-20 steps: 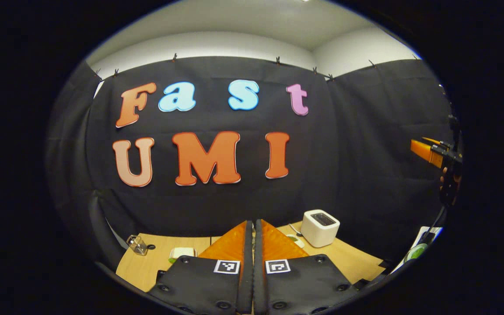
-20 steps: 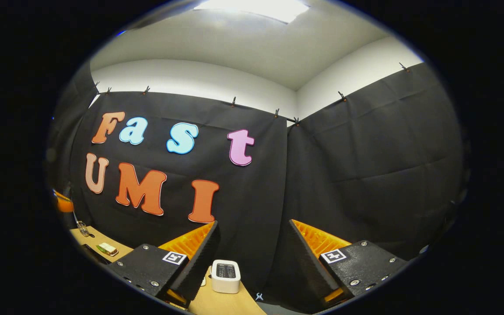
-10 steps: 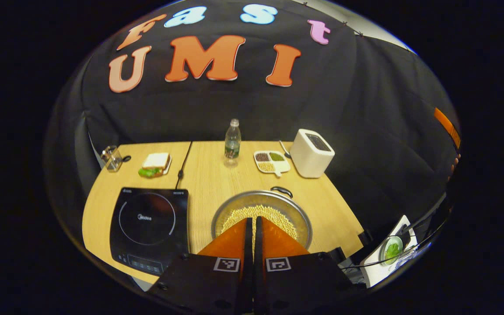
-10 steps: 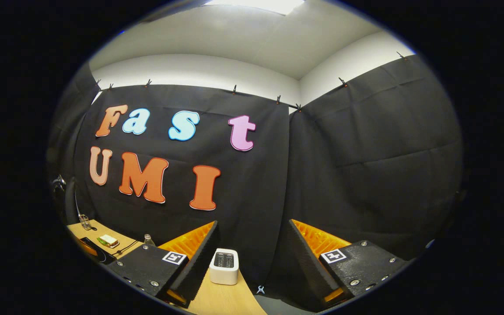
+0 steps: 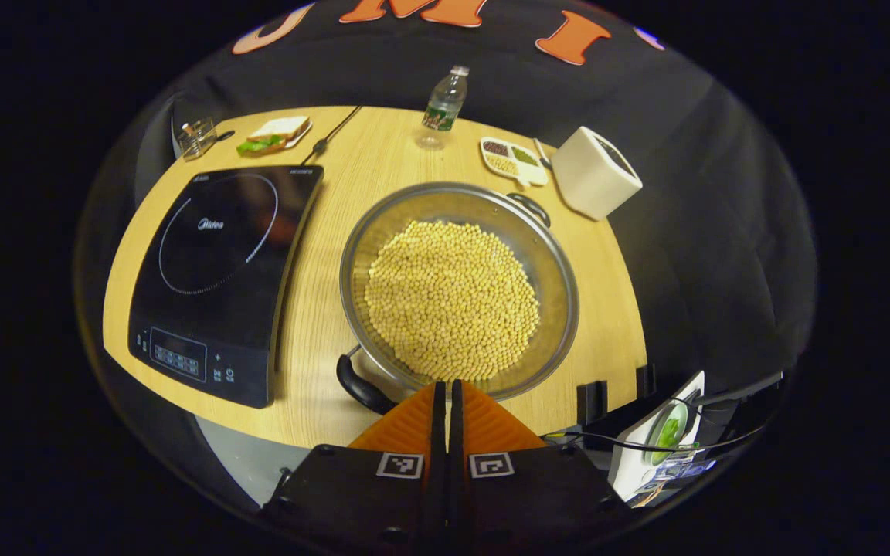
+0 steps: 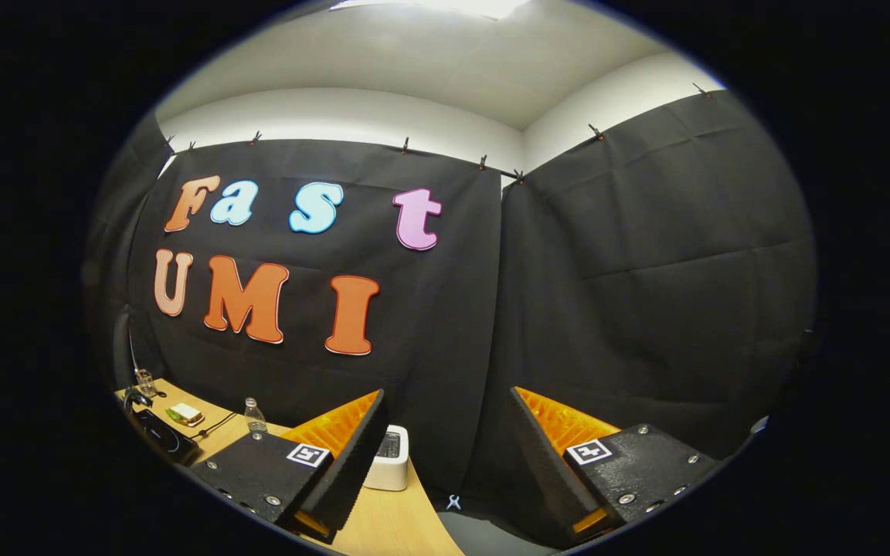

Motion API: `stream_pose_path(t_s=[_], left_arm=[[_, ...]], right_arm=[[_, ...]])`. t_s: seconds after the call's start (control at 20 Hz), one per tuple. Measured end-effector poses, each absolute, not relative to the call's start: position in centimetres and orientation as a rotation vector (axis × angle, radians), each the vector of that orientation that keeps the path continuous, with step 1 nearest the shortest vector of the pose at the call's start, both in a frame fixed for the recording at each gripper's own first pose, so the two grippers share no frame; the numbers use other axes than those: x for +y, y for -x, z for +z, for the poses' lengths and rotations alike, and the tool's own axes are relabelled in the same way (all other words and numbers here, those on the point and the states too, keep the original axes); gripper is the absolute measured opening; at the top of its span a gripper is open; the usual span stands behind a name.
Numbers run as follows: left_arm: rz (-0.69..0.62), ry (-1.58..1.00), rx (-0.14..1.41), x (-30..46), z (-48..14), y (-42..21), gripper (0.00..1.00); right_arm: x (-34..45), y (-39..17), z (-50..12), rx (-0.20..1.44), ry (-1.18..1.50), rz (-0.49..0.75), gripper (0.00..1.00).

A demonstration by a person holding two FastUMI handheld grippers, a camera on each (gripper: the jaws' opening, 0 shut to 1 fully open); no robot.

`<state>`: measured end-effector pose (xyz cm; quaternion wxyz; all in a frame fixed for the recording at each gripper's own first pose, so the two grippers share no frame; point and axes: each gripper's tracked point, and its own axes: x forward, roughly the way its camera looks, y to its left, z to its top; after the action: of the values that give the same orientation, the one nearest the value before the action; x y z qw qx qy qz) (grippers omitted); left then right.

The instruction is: First push the handle of the pot to place it horizontally, then grasp the pot with both hands and set it on the induction cooktop.

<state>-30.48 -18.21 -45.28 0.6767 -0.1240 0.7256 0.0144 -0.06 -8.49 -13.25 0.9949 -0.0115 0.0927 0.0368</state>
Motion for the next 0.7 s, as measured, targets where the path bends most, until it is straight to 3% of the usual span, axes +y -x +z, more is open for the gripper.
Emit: stream_pose_path(t_s=[0.35,0.7], left_arm=[[0.159,0.396,1.803,-19.1,-48.0,34.4,0.08],[0.264,0.437,1.877,-18.2,-51.1,36.1,0.08]], right_arm=[[-11.1,1.2,-14.5,0.222,0.005,0.030,0.96],[-11.5,2.4,-15.2,0.258,0.005,0.010,0.96]])
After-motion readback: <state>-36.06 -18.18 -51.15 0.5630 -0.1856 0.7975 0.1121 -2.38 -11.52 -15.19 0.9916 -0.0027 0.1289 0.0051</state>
